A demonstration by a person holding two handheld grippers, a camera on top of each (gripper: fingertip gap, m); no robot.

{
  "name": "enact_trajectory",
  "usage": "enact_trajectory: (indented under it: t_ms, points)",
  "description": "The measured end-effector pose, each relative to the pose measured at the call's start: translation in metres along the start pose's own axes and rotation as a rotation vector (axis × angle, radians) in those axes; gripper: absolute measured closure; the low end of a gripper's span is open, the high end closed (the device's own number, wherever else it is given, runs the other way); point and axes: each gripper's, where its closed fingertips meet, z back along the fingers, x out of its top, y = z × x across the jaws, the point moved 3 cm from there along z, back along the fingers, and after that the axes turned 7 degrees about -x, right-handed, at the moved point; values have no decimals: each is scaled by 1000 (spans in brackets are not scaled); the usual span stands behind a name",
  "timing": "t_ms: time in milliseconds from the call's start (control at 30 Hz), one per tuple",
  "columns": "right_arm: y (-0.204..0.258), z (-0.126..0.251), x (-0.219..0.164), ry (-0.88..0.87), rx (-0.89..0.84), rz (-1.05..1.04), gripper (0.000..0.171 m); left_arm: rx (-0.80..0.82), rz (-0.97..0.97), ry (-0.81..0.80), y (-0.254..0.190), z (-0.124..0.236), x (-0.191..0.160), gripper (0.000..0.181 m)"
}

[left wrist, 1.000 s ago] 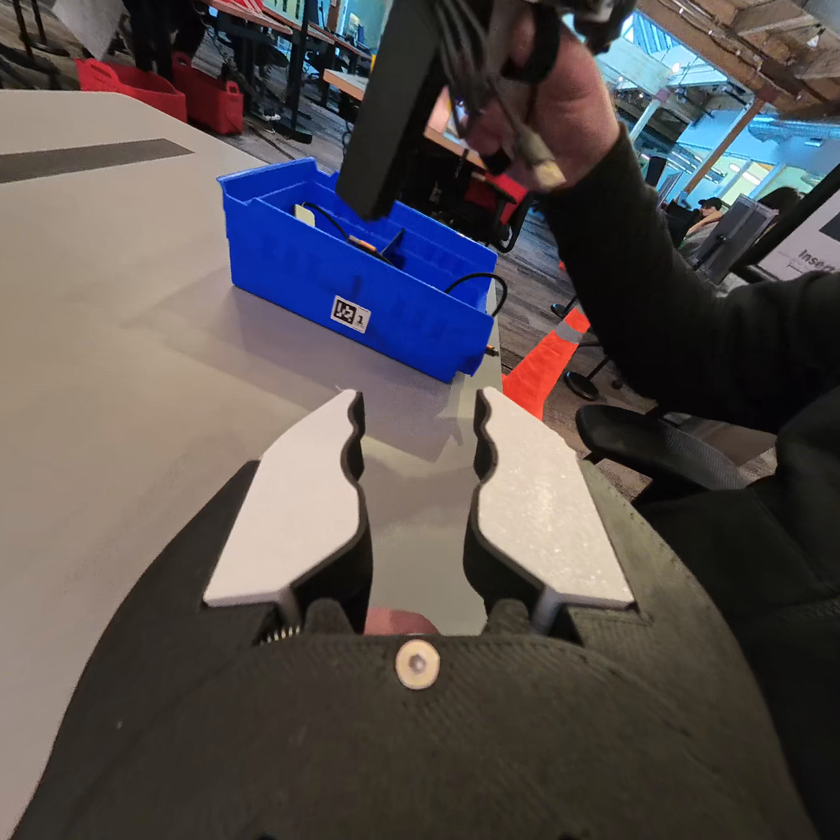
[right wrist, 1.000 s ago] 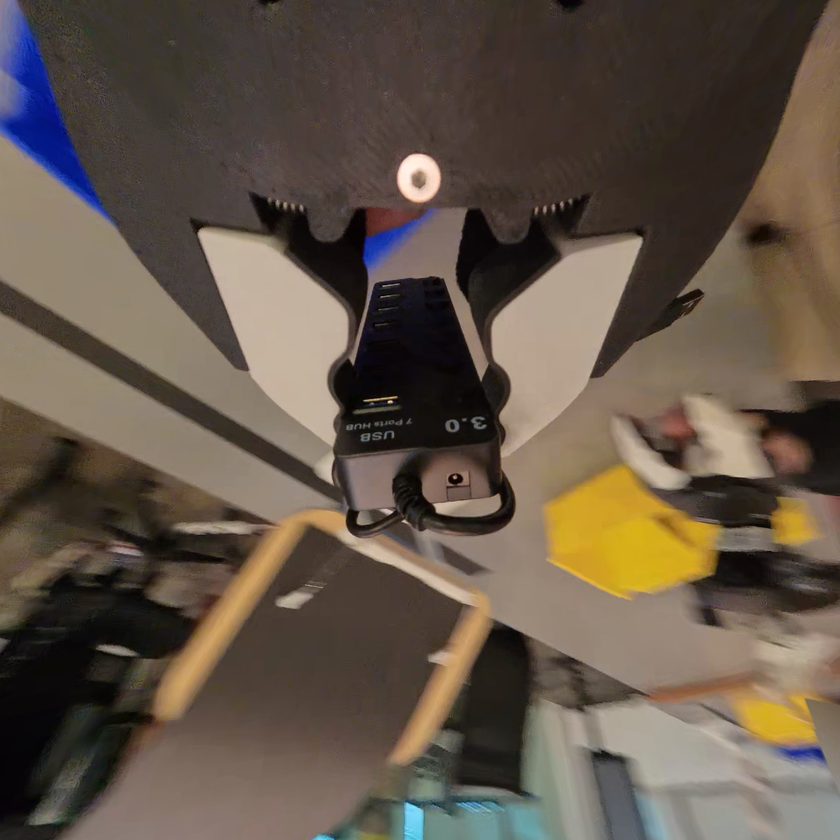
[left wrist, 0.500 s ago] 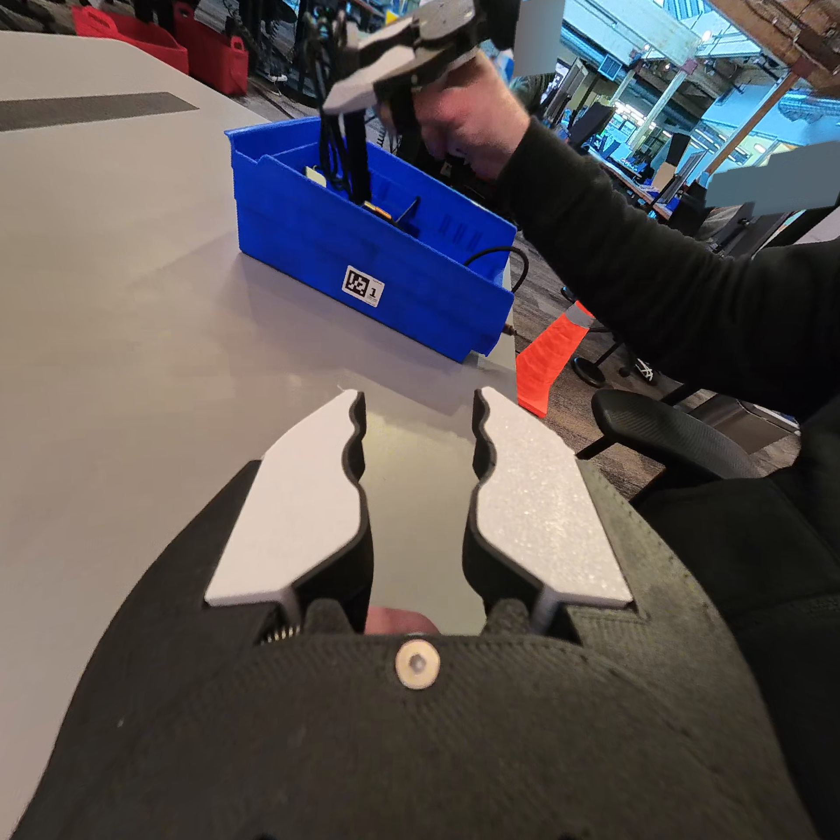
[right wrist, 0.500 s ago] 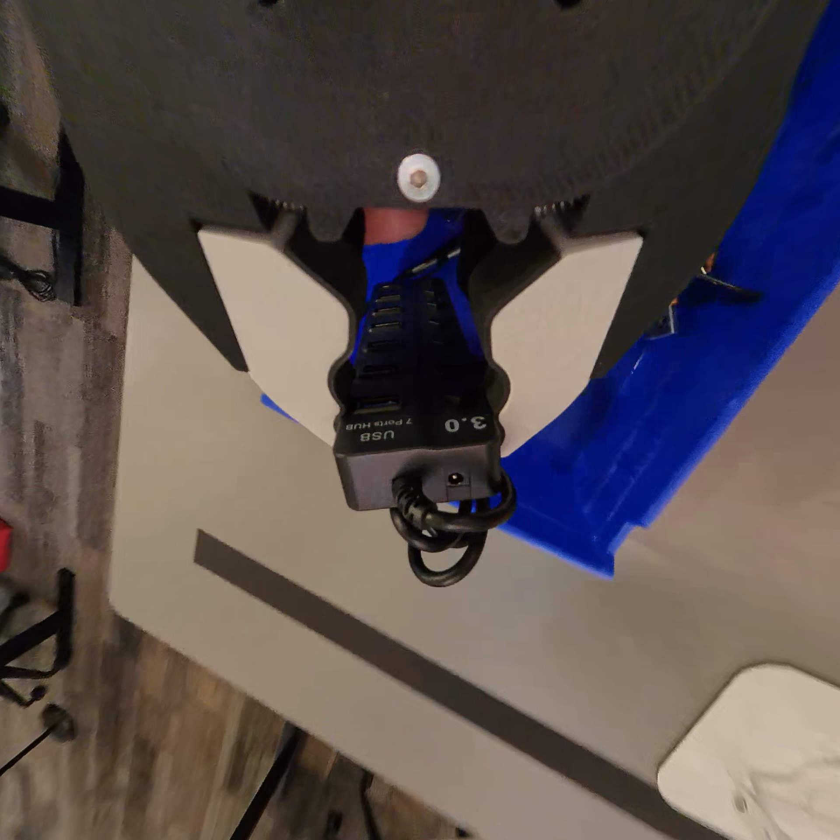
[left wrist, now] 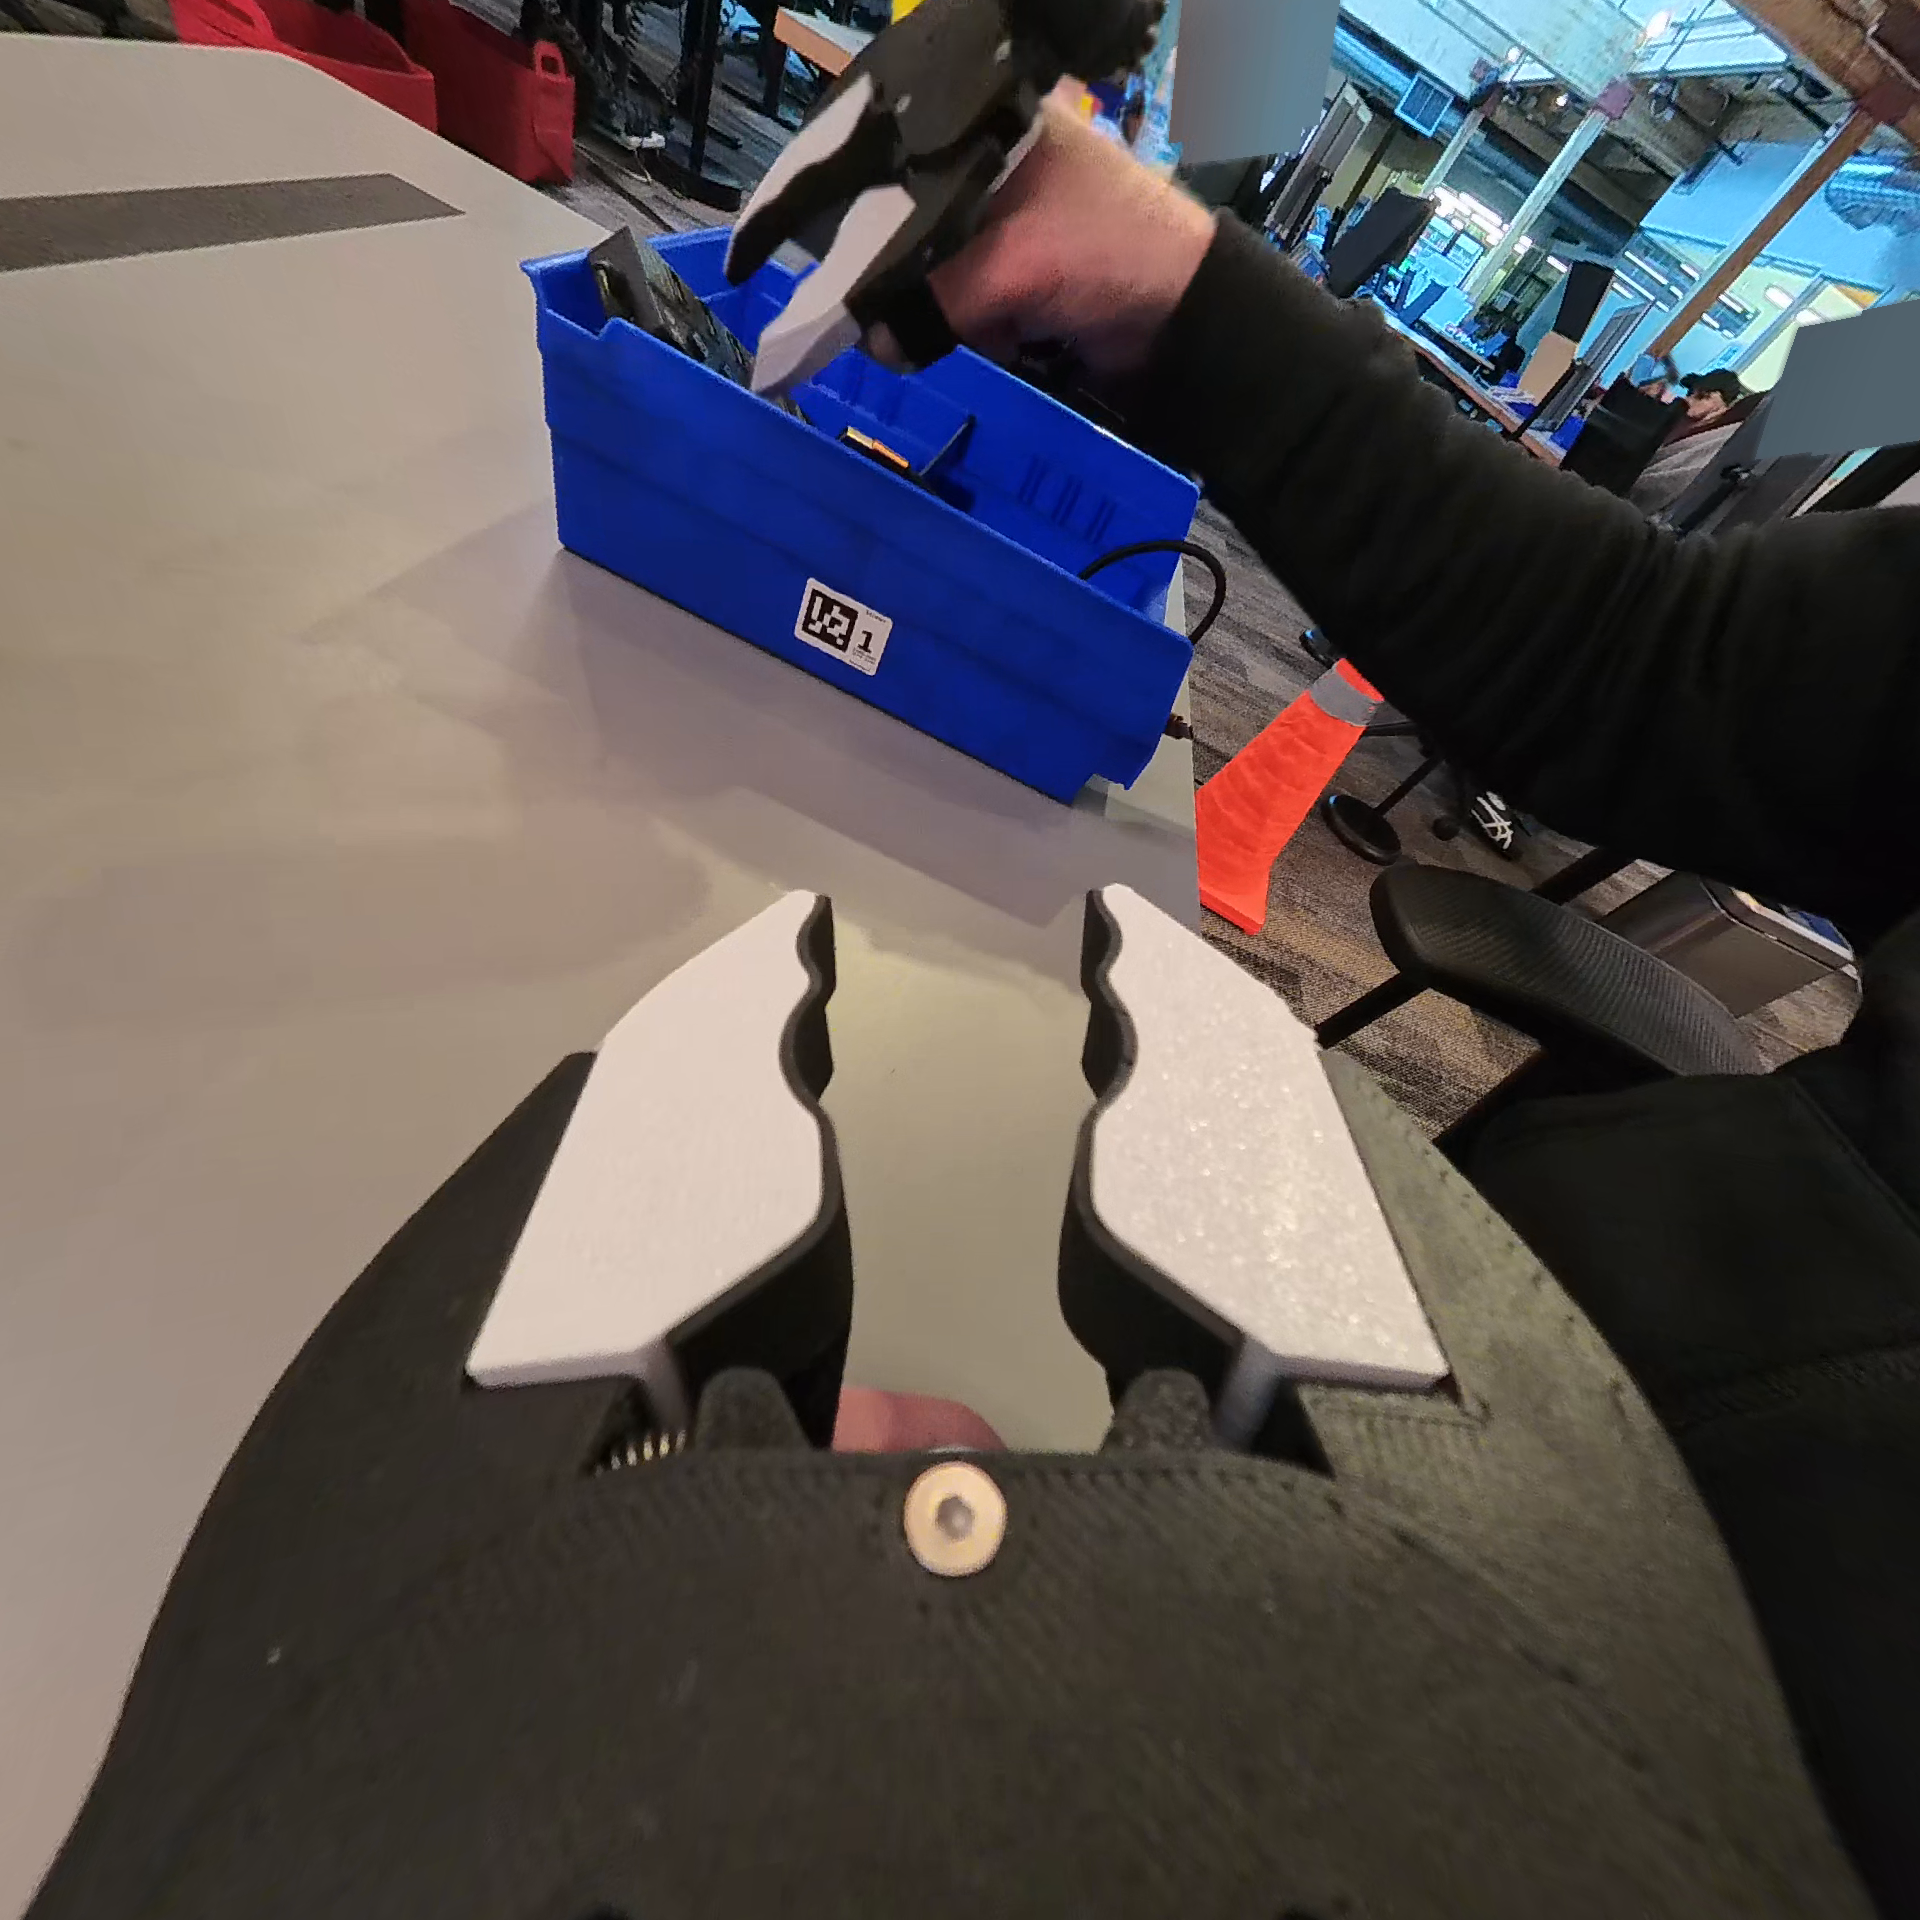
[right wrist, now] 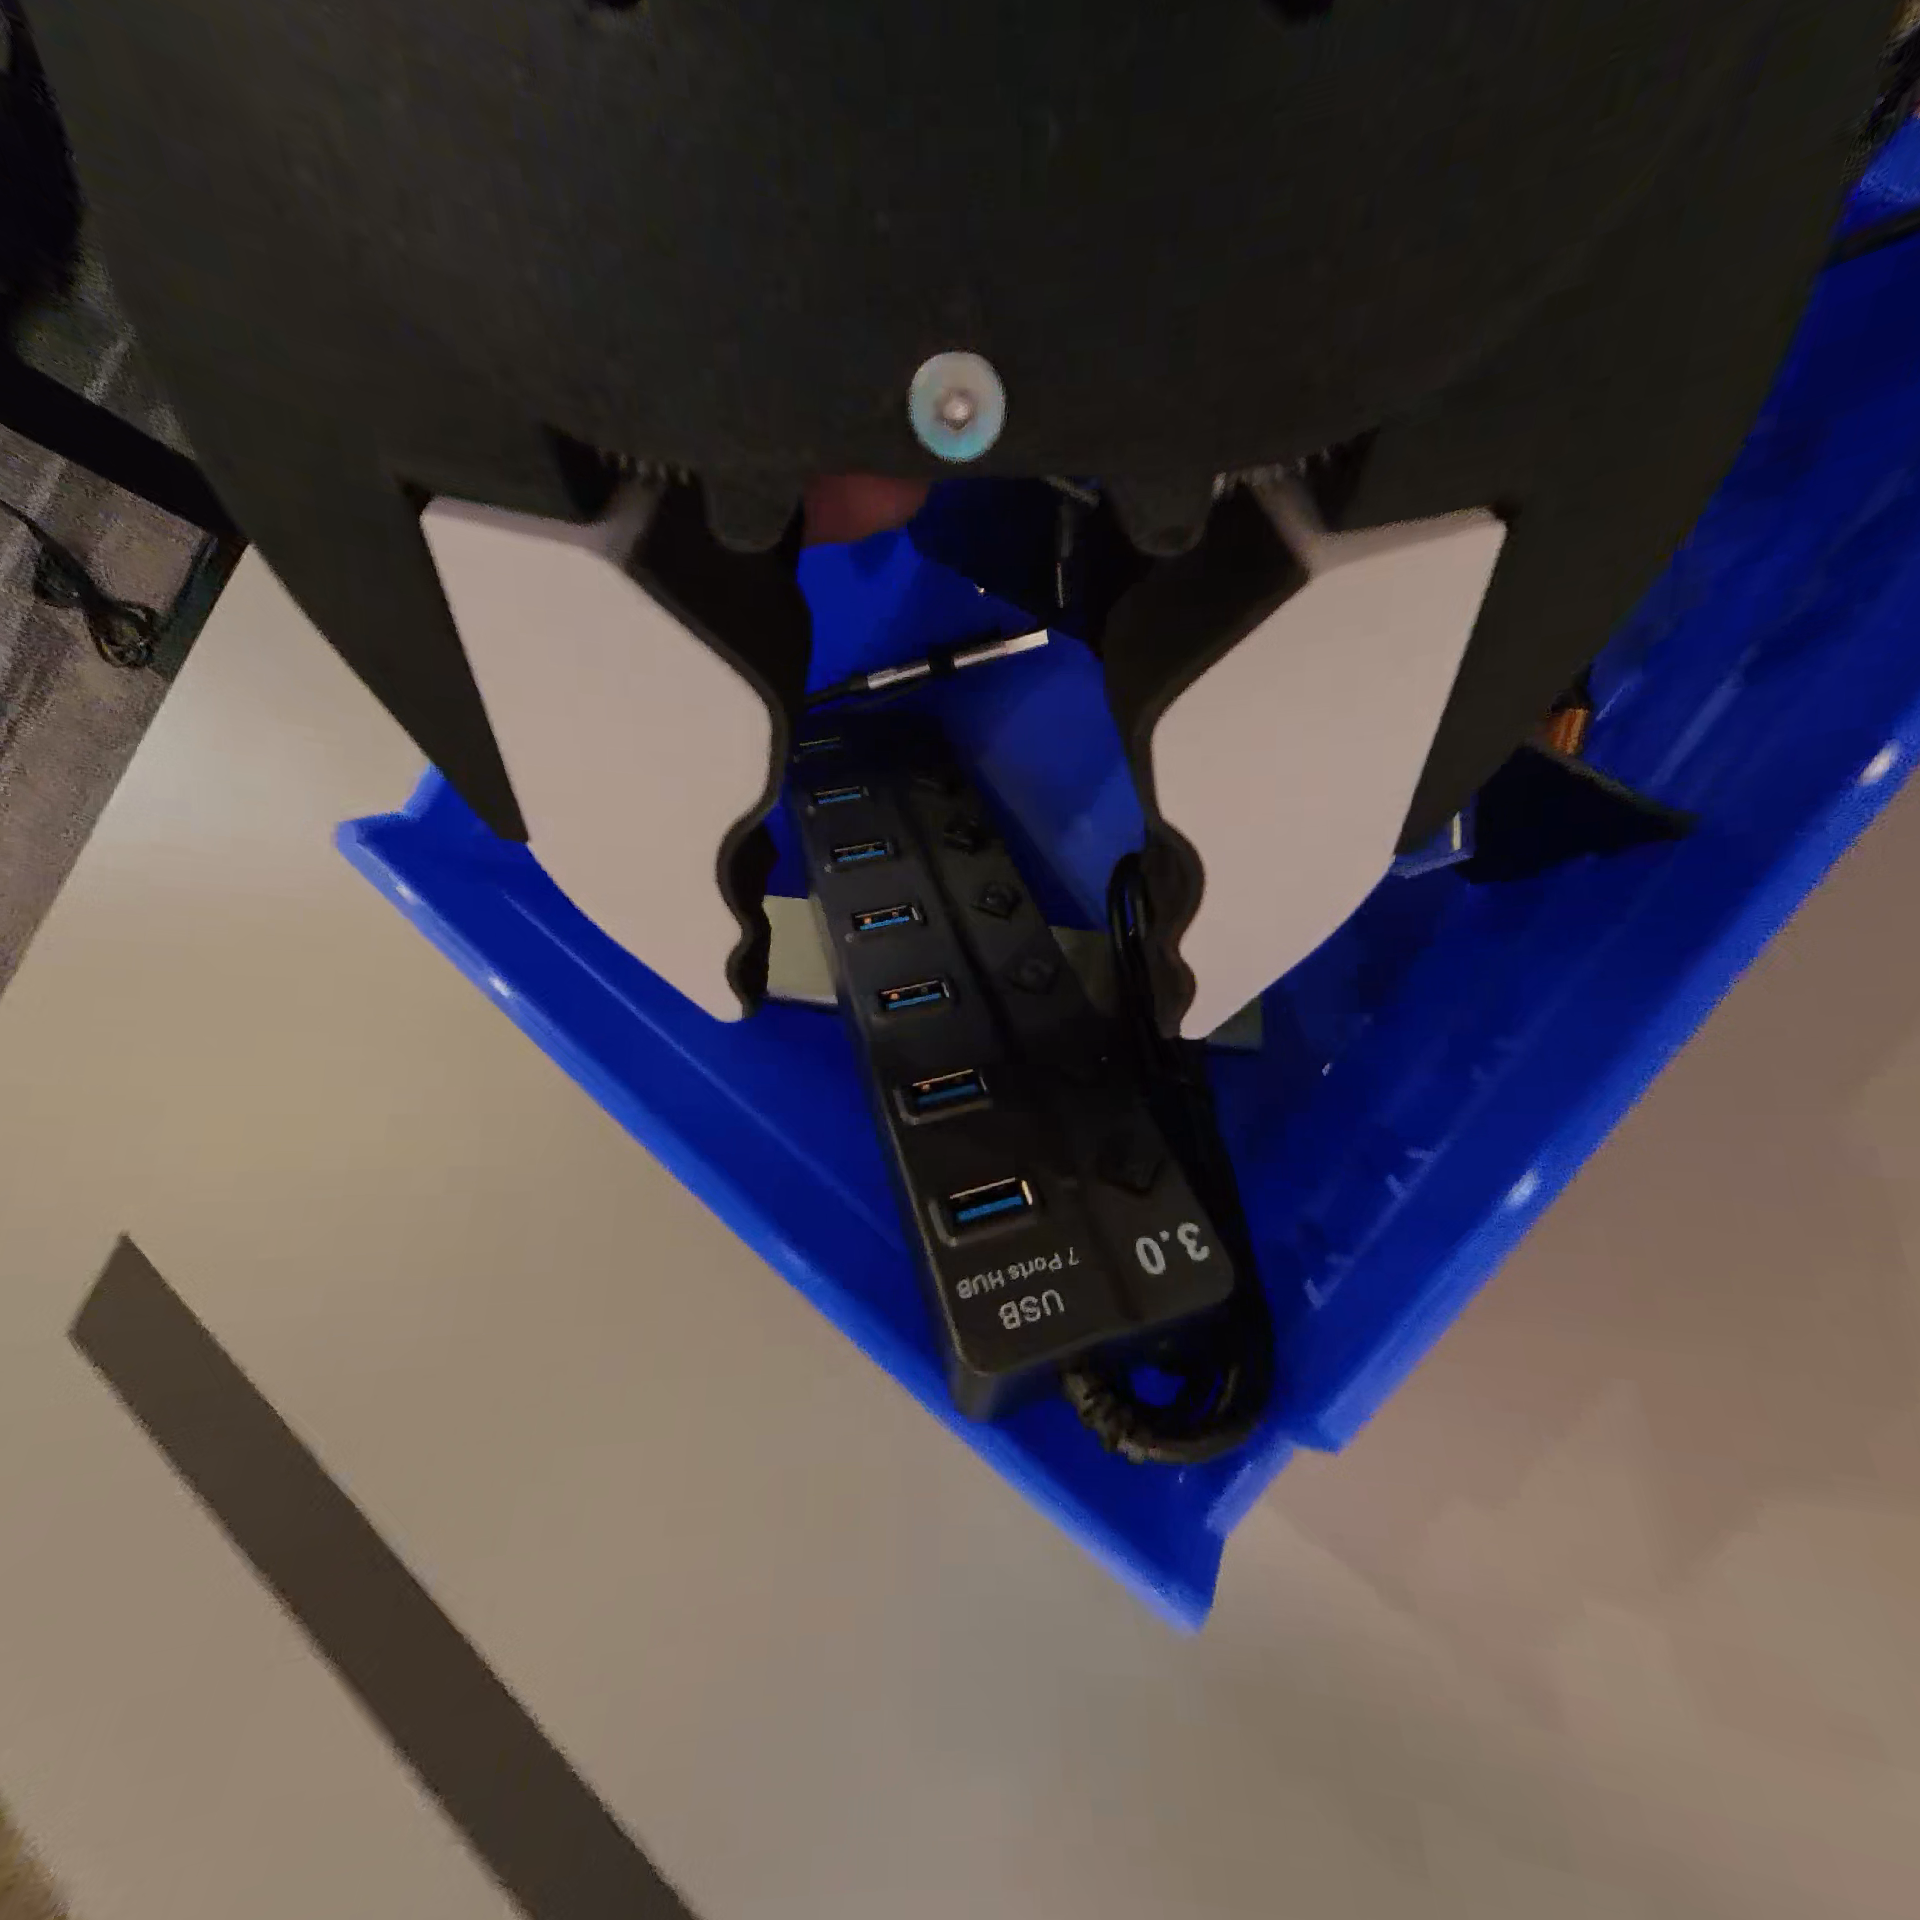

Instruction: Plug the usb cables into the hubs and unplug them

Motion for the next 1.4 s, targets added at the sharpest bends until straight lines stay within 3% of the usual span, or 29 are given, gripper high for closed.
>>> enact_trajectory:
  t_ms: [233, 300, 467, 633, 767, 867, 1000, 1100, 1200, 1333, 1400]
  points:
    - [22, 75, 34, -269, -14, -42, 99, 103, -1, 19, 12, 3, -1, 142]
    - [40, 95, 42, -324, 13, -26, 88, 149, -13, 28, 15, 6, -1, 142]
    - [49, 133, 33, -405, -40, -52, 85, 263, -92, 58, 11, 22, 9, 118]
    - [78, 189, 38, -637, 67, -172, 90, 323, -105, -6, 7, 45, 19, 120]
    - [114, 190, 42, -620, 144, -159, 84, 410, -89, -5, 8, 60, 13, 115]
    - [115, 171, 31, -527, 11, -79, 72, 523, -149, 0, 4, 82, 17, 108]
    - [67, 162, -5, -424, -171, -139, 79, 735, -180, -19, 1, 146, 24, 107]
    - [31, 154, -46, -320, -205, -198, 97, 993, -203, 43, 3, 221, 16, 108]
    - [-1, 141, -91, -194, -255, -242, 100, 1210, -157, 37, -3, 297, 4, 110]
    - [-25, 118, -139, -84, -249, -335, 94, 1439, 18, 195, 1, 384, -48, 104]
    - [-30, 106, -156, -45, -236, -365, 92, 1456, 149, 276, 5, 407, -82, 97]
